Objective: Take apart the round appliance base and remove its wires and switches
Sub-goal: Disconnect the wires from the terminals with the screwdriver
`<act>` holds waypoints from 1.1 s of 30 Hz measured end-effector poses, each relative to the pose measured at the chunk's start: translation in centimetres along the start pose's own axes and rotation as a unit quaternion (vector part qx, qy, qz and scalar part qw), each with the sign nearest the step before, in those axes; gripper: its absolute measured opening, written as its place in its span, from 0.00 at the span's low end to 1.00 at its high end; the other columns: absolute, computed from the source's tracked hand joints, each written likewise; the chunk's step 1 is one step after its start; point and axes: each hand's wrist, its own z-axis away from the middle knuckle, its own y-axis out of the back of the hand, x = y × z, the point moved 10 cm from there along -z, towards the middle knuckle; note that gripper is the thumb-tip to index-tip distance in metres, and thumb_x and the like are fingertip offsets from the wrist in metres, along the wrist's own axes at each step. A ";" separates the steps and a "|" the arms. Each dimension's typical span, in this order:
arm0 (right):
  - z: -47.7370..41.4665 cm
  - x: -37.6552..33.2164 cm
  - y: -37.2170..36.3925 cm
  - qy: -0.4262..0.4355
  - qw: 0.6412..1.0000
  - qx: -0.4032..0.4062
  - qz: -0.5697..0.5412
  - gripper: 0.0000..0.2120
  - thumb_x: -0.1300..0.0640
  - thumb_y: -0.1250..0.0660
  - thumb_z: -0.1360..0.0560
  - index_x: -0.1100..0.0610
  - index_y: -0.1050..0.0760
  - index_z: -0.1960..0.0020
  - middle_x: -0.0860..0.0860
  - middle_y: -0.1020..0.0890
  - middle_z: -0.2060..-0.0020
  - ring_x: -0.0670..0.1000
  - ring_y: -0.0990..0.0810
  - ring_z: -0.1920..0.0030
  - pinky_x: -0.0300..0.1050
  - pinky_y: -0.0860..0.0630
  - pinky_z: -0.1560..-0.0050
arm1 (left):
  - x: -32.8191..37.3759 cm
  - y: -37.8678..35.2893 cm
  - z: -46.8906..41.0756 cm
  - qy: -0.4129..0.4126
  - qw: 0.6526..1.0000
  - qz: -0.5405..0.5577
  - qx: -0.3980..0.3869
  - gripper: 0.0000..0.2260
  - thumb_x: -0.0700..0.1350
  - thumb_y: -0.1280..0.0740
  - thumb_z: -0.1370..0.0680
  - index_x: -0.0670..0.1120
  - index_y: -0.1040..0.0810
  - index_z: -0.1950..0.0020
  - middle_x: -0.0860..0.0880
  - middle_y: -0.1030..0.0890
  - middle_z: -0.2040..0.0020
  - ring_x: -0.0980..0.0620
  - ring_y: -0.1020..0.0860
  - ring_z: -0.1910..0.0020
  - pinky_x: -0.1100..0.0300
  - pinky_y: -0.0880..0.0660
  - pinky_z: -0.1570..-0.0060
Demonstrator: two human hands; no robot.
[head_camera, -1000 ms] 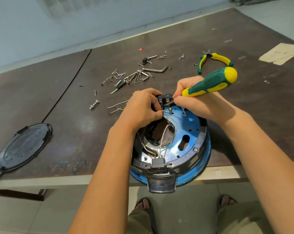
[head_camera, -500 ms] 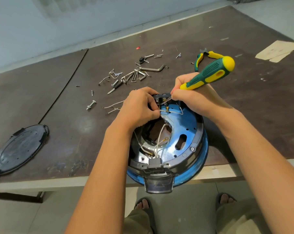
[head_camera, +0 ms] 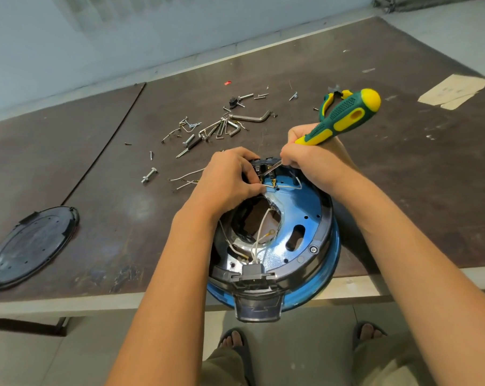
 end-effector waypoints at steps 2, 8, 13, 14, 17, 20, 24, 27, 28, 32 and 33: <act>0.1 -0.1 0.1 -0.002 1.000 0.003 -0.007 0.11 0.64 0.33 0.33 0.57 0.33 0.68 0.50 0.34 0.73 0.50 0.33 0.69 0.46 0.35 0.64 | 0.1 0.0 0.0 -0.003 1.000 -0.002 0.000 0.04 0.44 0.22 0.31 0.48 0.15 0.64 0.56 0.22 0.42 0.55 0.23 0.47 0.50 0.23 0.44; 0.4 -0.3 0.0 -0.004 1.000 0.000 -0.023 0.14 0.66 0.34 0.34 0.55 0.37 0.70 0.52 0.36 0.73 0.48 0.36 0.74 0.43 0.37 0.70 | 0.1 0.2 0.1 -0.014 1.000 -0.005 0.009 0.04 0.44 0.22 0.32 0.49 0.15 0.65 0.57 0.21 0.44 0.55 0.22 0.47 0.51 0.24 0.44; 0.0 0.0 0.0 -0.033 0.999 -0.011 -0.011 0.12 0.68 0.35 0.32 0.58 0.36 0.68 0.58 0.36 0.68 0.54 0.36 0.68 0.51 0.37 0.62 | 0.3 0.3 0.1 -0.015 1.000 -0.003 0.010 0.04 0.43 0.22 0.32 0.48 0.14 0.65 0.58 0.22 0.46 0.55 0.22 0.48 0.52 0.25 0.42; -0.1 0.0 -0.3 -0.041 0.999 -0.025 0.001 0.14 0.68 0.35 0.30 0.57 0.36 0.68 0.58 0.36 0.68 0.55 0.36 0.66 0.51 0.36 0.62 | 0.4 0.3 0.1 -0.014 1.000 -0.005 0.009 0.04 0.43 0.22 0.32 0.48 0.14 0.65 0.58 0.22 0.45 0.55 0.22 0.47 0.52 0.25 0.42; -0.5 0.2 -0.3 -0.047 0.999 -0.022 -0.013 0.18 0.70 0.35 0.29 0.55 0.39 0.70 0.59 0.36 0.68 0.57 0.35 0.64 0.53 0.36 0.61 | 0.4 0.3 0.1 -0.013 1.000 -0.009 0.006 0.04 0.43 0.22 0.31 0.49 0.15 0.65 0.57 0.22 0.44 0.55 0.22 0.47 0.53 0.26 0.42; -0.5 0.6 -0.8 -0.058 0.997 -0.043 -0.010 0.18 0.67 0.37 0.26 0.53 0.37 0.70 0.56 0.34 0.68 0.56 0.34 0.65 0.51 0.34 0.61 | 0.4 0.2 0.1 -0.011 1.000 -0.010 0.005 0.05 0.43 0.22 0.31 0.50 0.15 0.65 0.55 0.21 0.41 0.55 0.22 0.46 0.53 0.26 0.41; -0.6 0.5 0.0 -0.045 0.995 0.013 -0.083 0.19 0.70 0.36 0.36 0.53 0.41 0.73 0.55 0.36 0.70 0.56 0.35 0.64 0.52 0.36 0.61 | 0.3 0.3 0.2 -0.008 1.000 -0.002 0.002 0.05 0.43 0.22 0.31 0.50 0.15 0.65 0.55 0.20 0.40 0.55 0.22 0.46 0.53 0.26 0.41; -0.7 0.9 0.0 -0.045 0.994 0.017 -0.102 0.19 0.69 0.35 0.37 0.52 0.40 0.75 0.52 0.35 0.73 0.54 0.35 0.66 0.49 0.36 0.63 | 0.2 0.3 0.2 -0.008 1.000 -0.003 0.002 0.05 0.43 0.22 0.31 0.51 0.15 0.65 0.55 0.21 0.40 0.56 0.23 0.46 0.54 0.26 0.41; -0.8 1.0 0.1 -0.048 0.994 0.017 -0.102 0.19 0.69 0.35 0.36 0.52 0.39 0.76 0.52 0.35 0.73 0.54 0.34 0.67 0.49 0.35 0.63 | 0.2 0.3 0.2 -0.009 1.000 -0.004 0.003 0.06 0.43 0.22 0.31 0.52 0.16 0.66 0.55 0.21 0.39 0.56 0.23 0.45 0.55 0.26 0.41; -0.9 1.2 0.0 -0.054 0.992 0.008 -0.113 0.21 0.70 0.36 0.35 0.51 0.39 0.78 0.49 0.34 0.76 0.52 0.34 0.69 0.45 0.35 0.66 | 0.2 0.2 0.2 -0.009 1.000 -0.004 0.001 0.06 0.43 0.22 0.31 0.52 0.16 0.66 0.54 0.21 0.39 0.56 0.23 0.45 0.57 0.26 0.42; -0.9 1.2 -0.1 -0.056 0.991 0.006 -0.122 0.21 0.70 0.36 0.35 0.51 0.40 0.77 0.49 0.35 0.75 0.51 0.35 0.70 0.45 0.35 0.66 | 0.2 0.2 0.2 -0.010 1.000 -0.004 0.001 0.06 0.43 0.22 0.31 0.52 0.16 0.66 0.54 0.20 0.39 0.57 0.23 0.45 0.57 0.26 0.42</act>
